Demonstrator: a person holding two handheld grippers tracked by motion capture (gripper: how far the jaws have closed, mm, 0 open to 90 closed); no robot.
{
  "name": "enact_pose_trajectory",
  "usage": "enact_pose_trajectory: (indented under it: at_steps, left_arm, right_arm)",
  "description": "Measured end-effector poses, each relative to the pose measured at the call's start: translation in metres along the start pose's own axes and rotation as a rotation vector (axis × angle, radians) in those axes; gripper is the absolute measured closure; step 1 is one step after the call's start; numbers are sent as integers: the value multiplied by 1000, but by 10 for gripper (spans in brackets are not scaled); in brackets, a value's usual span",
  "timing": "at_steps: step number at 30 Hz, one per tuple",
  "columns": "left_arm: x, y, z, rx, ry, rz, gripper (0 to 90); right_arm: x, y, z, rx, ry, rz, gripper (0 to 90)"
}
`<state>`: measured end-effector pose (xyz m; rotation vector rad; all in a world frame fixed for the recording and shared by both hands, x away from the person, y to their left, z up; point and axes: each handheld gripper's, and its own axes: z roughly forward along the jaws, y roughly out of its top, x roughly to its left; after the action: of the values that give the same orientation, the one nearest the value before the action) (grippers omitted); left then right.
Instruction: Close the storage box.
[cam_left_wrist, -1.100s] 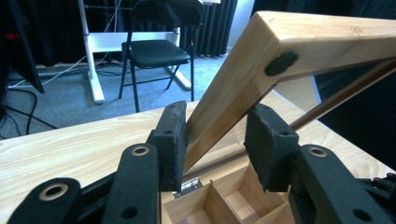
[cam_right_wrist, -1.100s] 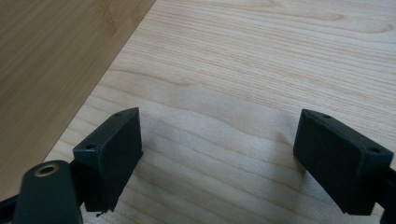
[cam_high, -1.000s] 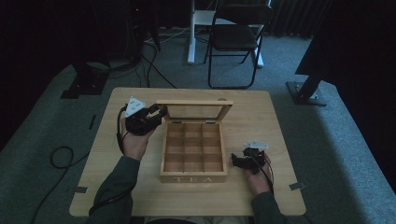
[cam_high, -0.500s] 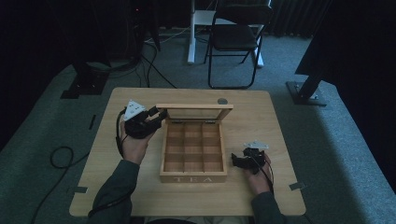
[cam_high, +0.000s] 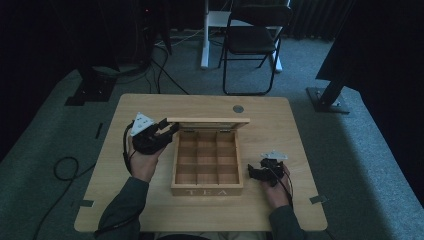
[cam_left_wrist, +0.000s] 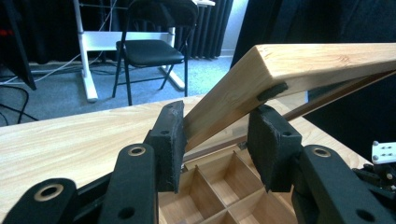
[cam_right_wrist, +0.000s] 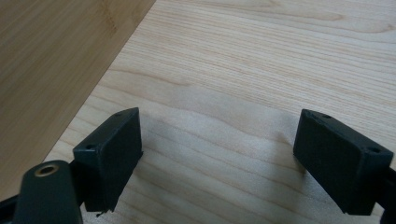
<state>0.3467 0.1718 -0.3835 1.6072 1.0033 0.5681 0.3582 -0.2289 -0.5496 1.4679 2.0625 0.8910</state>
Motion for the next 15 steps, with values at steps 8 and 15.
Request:
enact_pose_trajectory:
  at_steps: [8,15]
  left_arm:
    - [-3,-5,-5,6,-4,-5,567]
    - [-6,-10,-8,8,-7,-11,561]
  right_arm:
    - [0,0,0,2,1,2,150]
    - [0,0,0,-2,0,0,150]
